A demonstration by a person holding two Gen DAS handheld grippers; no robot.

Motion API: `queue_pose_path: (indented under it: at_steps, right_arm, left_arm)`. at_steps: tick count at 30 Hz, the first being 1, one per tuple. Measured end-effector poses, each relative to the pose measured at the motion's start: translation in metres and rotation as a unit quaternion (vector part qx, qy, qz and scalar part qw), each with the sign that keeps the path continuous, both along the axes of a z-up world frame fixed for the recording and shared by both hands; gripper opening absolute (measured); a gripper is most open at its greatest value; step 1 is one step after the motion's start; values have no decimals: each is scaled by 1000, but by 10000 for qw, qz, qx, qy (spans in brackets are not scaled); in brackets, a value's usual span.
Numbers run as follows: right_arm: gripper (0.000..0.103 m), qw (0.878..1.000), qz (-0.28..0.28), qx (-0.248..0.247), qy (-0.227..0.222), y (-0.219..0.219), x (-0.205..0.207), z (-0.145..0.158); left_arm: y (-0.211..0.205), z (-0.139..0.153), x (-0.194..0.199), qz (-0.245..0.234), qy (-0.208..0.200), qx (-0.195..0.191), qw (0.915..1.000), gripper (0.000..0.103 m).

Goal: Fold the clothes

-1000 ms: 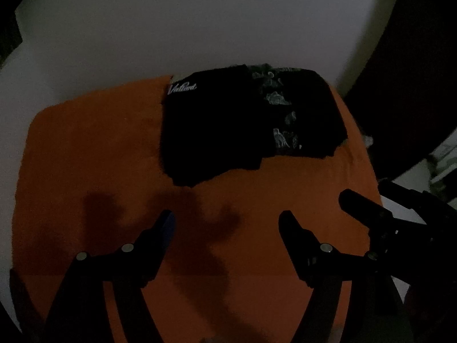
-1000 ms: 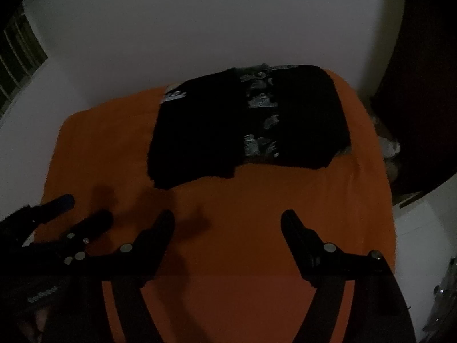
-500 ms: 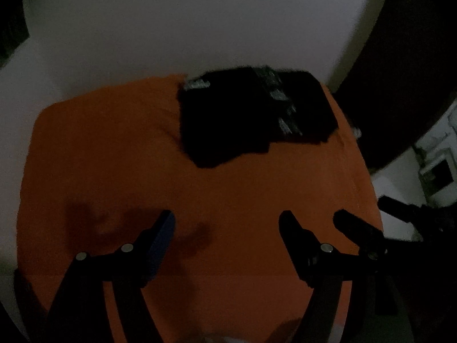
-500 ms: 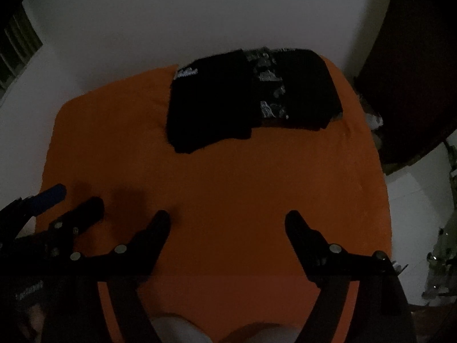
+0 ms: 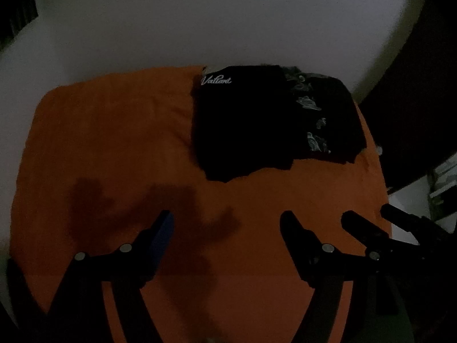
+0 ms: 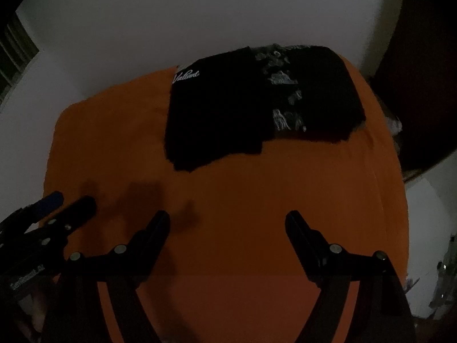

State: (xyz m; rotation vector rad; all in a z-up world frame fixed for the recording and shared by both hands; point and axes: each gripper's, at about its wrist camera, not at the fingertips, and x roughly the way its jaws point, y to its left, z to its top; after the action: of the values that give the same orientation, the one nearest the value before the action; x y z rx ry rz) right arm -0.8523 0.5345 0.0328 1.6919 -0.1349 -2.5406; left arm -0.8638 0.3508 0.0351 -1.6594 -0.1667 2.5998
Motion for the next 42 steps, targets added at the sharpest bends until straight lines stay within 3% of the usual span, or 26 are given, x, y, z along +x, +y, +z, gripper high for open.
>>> queue_pose_path:
  at_steps: [6,16,31,42]
  right_arm:
    - [82,9996,200,185,-27,-2,-36,-17]
    - [82,9998,163,80,-61,-5,-75,-31]
    - [82,9998,180,128,-23,-7,-84,-33]
    - [82,9997,166,135,-96,-2,-82,-30]
  left_arm:
    - [-7,-16,-29,165,-35,56,9998,77]
    - [-6,-41,-59,95,-168,-63,9998,77]
    - [-1,-29,-70,-132,21,-282,9995,78]
    - [3,-35,-69,-99,-125,-383,9991,78]
